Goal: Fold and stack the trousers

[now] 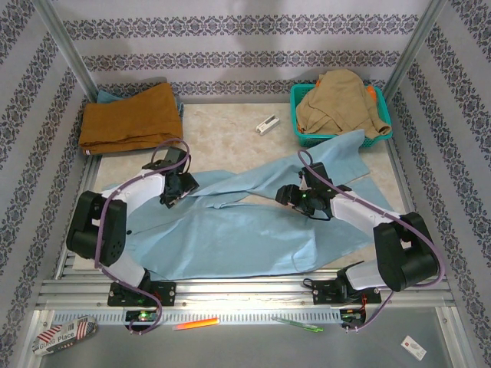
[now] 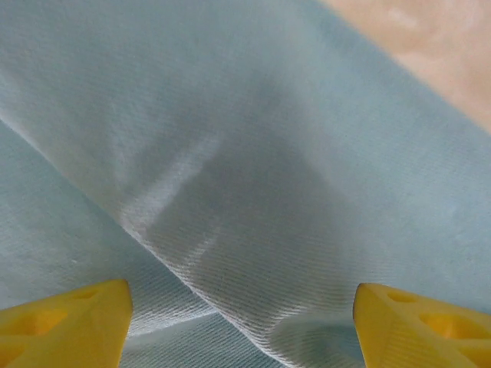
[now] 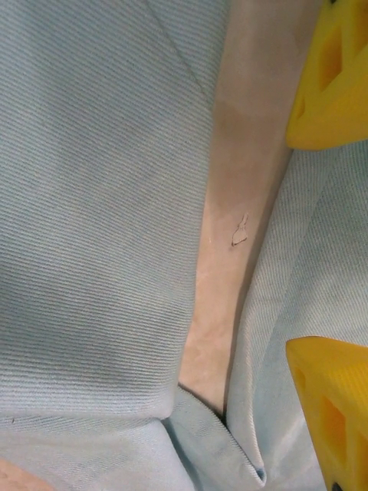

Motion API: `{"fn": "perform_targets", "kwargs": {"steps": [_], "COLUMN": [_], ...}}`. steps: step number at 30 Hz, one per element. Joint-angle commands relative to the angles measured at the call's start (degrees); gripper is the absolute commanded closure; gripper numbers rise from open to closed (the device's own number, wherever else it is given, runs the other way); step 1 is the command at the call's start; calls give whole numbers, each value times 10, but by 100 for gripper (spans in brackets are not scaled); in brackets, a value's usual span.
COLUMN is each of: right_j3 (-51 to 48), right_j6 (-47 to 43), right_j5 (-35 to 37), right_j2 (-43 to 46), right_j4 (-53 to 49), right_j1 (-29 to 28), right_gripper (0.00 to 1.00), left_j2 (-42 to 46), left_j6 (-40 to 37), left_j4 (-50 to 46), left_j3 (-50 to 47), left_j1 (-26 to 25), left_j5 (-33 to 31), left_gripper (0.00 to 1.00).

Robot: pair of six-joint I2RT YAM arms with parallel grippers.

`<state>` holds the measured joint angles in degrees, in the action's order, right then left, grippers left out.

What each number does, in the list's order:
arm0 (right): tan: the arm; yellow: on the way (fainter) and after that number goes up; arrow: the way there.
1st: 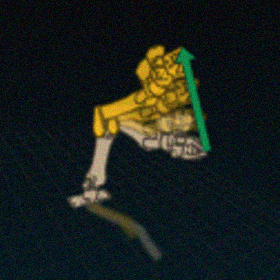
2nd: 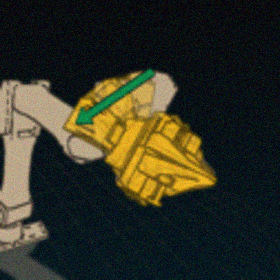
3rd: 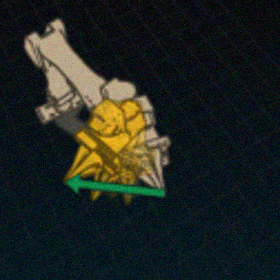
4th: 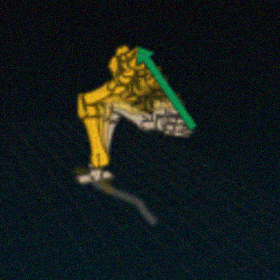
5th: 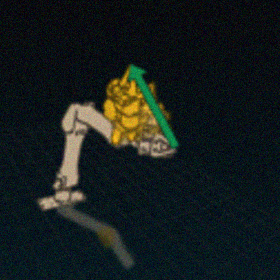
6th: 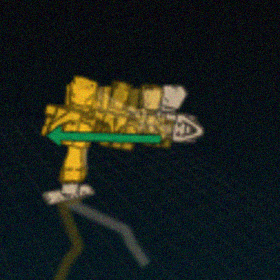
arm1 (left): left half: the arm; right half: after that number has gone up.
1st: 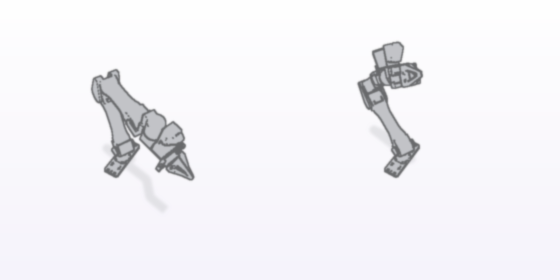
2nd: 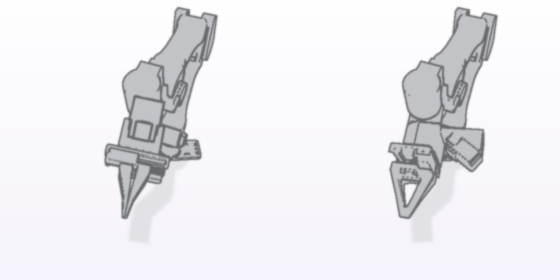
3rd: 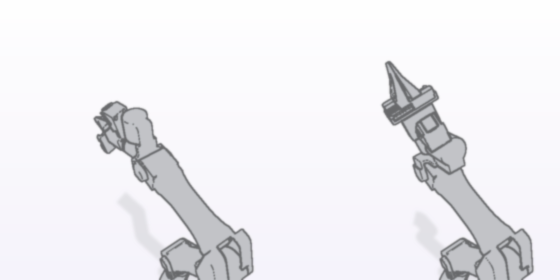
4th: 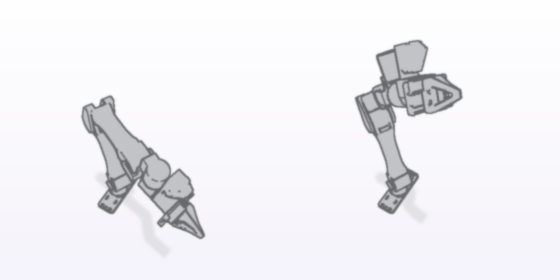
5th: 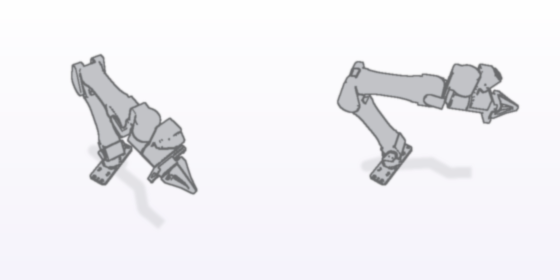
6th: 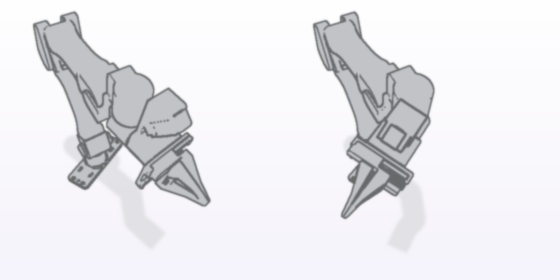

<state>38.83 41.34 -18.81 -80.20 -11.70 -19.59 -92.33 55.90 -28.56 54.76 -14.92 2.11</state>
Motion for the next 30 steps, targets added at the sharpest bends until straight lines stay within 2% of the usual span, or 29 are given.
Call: {"fn": "perform_targets", "kwargs": {"steps": [1,5,8,10,14,22,30], "right_j3": [-8,-15,-21,-26,-30,-34,-38], "right_j6": [-13,-11,-12,-12,-12,-13,-12], "right_j5": [-3,-1,0,0,-1,-2,-7], "right_j2": [-2,6,11,14,15,10,3], "right_j4": [9,9,10,12,16,24,34], "right_j1": [4,3,3,2,2,3,3], "right_gripper": [35,37,38,38,38,40,40], "left_j2": [-9,-10,-8,-7,-14,-36,-150], "left_j6": [58,67,61,52,30,-30,-110], "left_j4": [44,68,75,72,57,17,-25], "left_j3": [-13,-15,-5,7,37,130,282], "left_j1": [-6,-6,-6,-6,-6,-1,25], "left_j5": [19,-21,-16,-20,-15,-25,8], "left_gripper": [28,44,57,69,100,100,100]}}
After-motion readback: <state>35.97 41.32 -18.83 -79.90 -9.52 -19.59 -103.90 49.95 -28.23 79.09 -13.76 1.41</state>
